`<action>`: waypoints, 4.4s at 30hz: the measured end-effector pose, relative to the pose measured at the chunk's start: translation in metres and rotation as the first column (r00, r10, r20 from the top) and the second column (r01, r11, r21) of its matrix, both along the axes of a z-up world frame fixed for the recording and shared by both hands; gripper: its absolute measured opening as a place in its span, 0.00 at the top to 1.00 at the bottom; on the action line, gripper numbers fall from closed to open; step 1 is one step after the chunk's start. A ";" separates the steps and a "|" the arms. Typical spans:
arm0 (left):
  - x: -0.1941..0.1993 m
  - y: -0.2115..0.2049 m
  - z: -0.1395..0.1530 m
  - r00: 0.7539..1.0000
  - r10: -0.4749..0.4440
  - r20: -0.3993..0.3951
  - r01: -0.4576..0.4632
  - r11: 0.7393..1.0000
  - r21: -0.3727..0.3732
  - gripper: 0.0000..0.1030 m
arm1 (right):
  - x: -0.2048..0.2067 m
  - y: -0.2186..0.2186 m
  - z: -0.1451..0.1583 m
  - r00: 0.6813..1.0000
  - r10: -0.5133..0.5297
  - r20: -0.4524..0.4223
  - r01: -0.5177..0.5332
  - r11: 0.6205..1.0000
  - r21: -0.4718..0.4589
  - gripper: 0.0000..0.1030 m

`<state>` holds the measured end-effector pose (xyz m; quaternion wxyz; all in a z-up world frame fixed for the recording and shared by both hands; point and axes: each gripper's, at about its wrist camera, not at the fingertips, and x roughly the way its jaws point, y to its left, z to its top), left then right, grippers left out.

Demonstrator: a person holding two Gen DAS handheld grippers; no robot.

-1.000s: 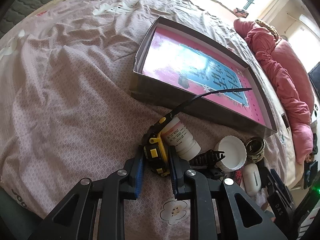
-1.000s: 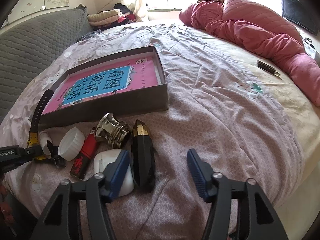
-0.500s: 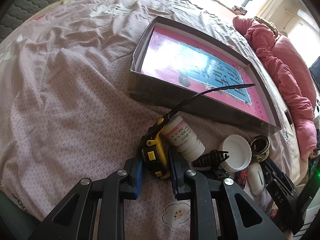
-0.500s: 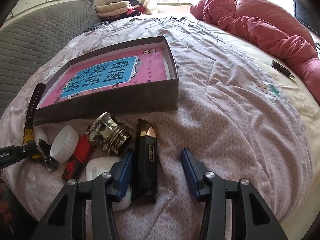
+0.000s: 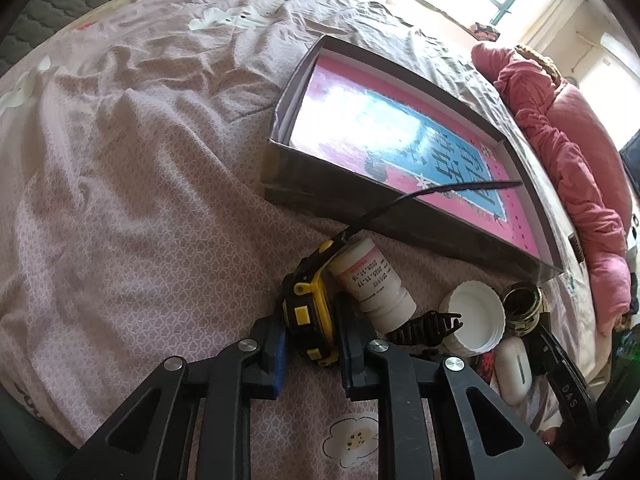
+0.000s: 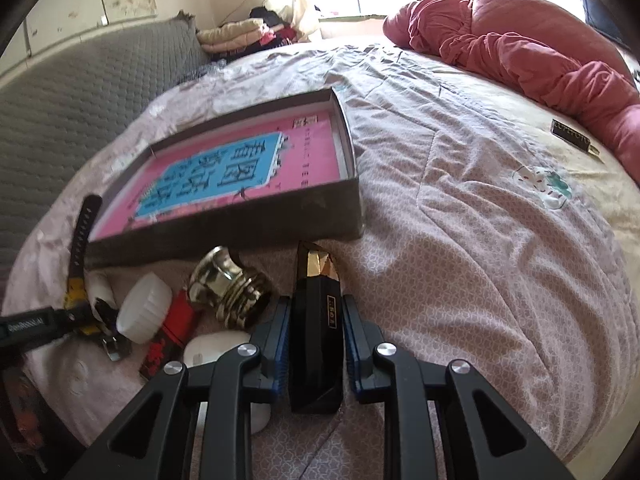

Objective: Organize rigid objects
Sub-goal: 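Grasp the yellow-black watch with the left tool while the right tool grasps the black lipstick, then lift the watch with the left tool while the right tool carries the lipstick over the box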

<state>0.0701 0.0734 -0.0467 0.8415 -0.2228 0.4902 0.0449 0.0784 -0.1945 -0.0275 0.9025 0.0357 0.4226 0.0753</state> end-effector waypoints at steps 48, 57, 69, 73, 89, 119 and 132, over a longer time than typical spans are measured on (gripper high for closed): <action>-0.039 0.004 0.056 0.991 -0.014 0.132 0.015 1.000 -0.002 0.84 | -0.040 -0.009 0.040 0.993 -0.013 0.115 0.003 0.997 0.080 0.77; -0.040 0.004 0.075 0.984 -0.021 0.178 0.017 1.000 0.025 0.84 | -0.038 -0.008 0.057 0.989 -0.022 0.143 0.011 0.997 0.078 0.77; -0.014 -0.005 0.090 0.973 -0.045 0.225 0.032 0.998 0.061 0.84 | -0.013 0.012 0.071 0.977 -0.022 0.214 0.008 0.998 0.069 0.77; -0.005 -0.007 0.095 0.970 -0.052 0.236 0.032 0.996 0.084 0.84 | -0.004 0.016 0.071 0.973 -0.015 0.230 0.003 0.999 0.054 0.77; 0.043 0.002 0.094 0.970 -0.036 0.240 0.001 0.990 0.144 0.84 | 0.026 0.020 0.063 0.957 0.007 0.289 -0.024 0.998 0.054 0.77; 0.105 0.003 0.047 1.000 0.003 0.029 -0.010 0.971 0.240 0.84 | 0.086 0.031 0.045 0.968 0.081 0.237 -0.070 0.996 -0.055 0.77; 0.106 0.000 0.042 1.000 -0.013 -0.009 0.015 0.970 0.244 0.84 | 0.101 0.034 0.022 0.993 0.058 0.105 -0.042 0.988 -0.147 0.77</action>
